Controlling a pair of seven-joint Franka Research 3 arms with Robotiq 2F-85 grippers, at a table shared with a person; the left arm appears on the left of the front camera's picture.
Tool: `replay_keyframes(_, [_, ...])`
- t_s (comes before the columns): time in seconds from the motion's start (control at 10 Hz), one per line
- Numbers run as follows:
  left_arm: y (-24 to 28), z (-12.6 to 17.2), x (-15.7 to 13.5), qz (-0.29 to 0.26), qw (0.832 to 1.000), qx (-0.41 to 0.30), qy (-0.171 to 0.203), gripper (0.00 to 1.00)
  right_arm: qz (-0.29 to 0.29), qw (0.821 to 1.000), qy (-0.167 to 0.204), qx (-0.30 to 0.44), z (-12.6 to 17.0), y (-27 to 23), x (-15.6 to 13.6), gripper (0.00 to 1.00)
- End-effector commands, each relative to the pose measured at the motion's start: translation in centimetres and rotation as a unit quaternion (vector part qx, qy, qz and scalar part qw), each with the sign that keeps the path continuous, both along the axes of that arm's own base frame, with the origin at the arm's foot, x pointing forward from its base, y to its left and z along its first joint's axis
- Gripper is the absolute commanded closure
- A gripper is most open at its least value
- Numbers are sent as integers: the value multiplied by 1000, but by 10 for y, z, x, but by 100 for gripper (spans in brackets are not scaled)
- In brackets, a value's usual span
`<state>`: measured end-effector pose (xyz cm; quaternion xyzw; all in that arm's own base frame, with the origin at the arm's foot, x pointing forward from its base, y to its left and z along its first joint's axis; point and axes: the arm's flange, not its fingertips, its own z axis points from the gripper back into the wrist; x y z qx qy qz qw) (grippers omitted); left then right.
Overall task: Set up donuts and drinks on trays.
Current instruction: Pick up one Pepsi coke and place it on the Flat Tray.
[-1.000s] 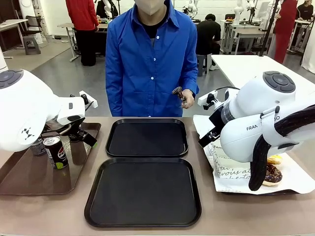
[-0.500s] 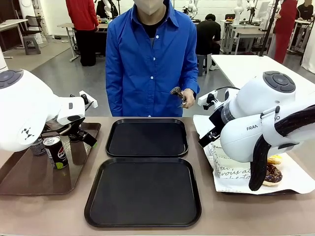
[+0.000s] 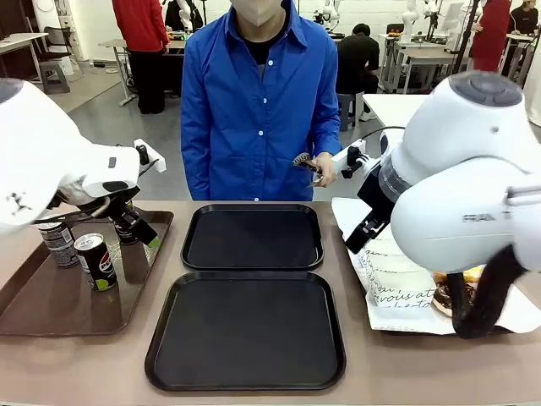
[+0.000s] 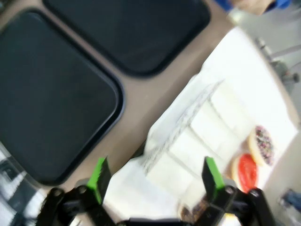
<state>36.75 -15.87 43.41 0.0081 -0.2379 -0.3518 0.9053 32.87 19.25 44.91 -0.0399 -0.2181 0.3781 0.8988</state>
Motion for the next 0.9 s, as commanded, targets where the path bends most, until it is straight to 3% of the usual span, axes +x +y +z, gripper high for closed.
replay_keyframes(0.0, [60, -36, -146, -32, 999, -5, 17, 0, 18, 999, 37, -8, -35, -73, -146, 0])
replay_keyframes(0.1, [68, -38, -159, -15, 1000, -9, 19, 0, 12, 999, 34, -10, -35, -83, -163, 0])
replay_keyframes(0.2, [70, -42, -159, -8, 1000, -6, 9, 0, 4, 1000, 10, -20, -34, -91, -162, 0])
replay_keyframes(0.3, [1, 34, -28, -15, 1000, 5, 18, 0, 10, 999, 33, -20, 38, -3, -50, 0])
replay_keyframes(0.5, [1, 34, -28, -15, 1000, 5, 18, 0, 10, 999, 33, -20, 38, -3, -50, 0])
replay_keyframes(0.6, [6, 48, -39, -13, 1000, 6, 21, 0, 6, 999, 30, -25, 58, -13, -72, 0])
replay_keyframes(0.7, [25, 47, -14, -21, 972, -204, 113, 0, -68, 977, 90, 182, 54, -45, -50, 0])
replay_keyframes(0.8, [53, 51, 0, -18, 924, -345, 161, 0, -126, 932, 135, 311, 41, -81, -38, 0])
